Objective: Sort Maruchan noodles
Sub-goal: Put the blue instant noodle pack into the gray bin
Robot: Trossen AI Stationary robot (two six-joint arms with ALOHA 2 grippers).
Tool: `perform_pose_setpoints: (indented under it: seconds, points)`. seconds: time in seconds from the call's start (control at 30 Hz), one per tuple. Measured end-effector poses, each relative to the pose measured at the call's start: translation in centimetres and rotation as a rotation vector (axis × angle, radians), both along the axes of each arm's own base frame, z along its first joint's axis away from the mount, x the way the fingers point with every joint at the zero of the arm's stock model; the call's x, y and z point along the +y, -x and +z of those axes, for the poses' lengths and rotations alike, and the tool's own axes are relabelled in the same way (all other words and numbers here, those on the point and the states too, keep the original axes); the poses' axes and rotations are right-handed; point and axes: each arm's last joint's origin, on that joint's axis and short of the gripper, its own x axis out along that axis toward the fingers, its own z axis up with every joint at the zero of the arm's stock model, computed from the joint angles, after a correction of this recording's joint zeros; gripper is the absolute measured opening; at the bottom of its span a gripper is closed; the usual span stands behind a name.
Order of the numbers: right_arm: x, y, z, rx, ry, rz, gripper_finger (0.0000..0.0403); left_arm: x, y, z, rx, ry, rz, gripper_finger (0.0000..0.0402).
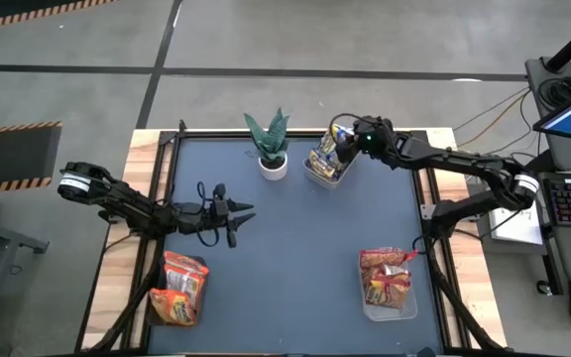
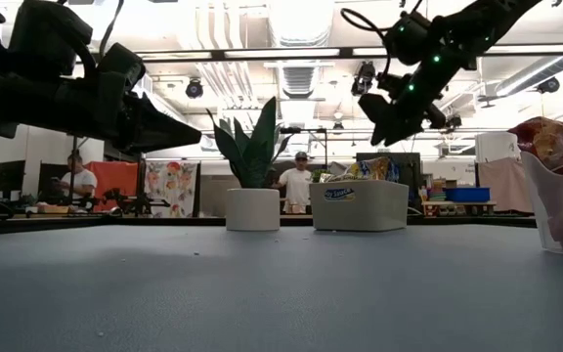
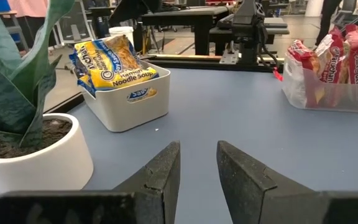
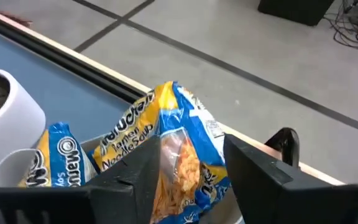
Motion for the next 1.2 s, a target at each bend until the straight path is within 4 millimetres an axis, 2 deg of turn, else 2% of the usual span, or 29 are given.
perform_pose_setpoints:
  seconds: [0.17, 0.33, 0.53, 0.8, 1.2]
  points:
    - [-0.5, -0.7, 0.4, -0.006, -0.012, 0.027, 0.0091, 0.0, 0.0, 0.0, 0.000, -0.002, 0.001, 0.0090]
    - [-1.3, -1.9, -1.0, 0.070, -0.027, 0.048, 0.0017, 0.1, 0.0, 0.0, 0.001, -0.004, 0.006, 0.0090]
    - [-1.9, -2.6, -3.2, 0.148, -0.062, 0.036, 0.0013, 0.1, 0.0, 0.0, 0.001, -0.005, 0.007, 0.0090]
    - [-2.3, -3.2, -5.0, 0.202, -0.089, 0.039, 0.0013, 0.1, 0.0, 0.0, 0.001, -0.005, 0.006, 0.0090]
    - [-2.6, -3.4, -6.2, 0.256, -0.098, 0.038, 0.0012, 0.1, 0.0, 0.0, 0.002, -0.005, 0.006, 0.0090]
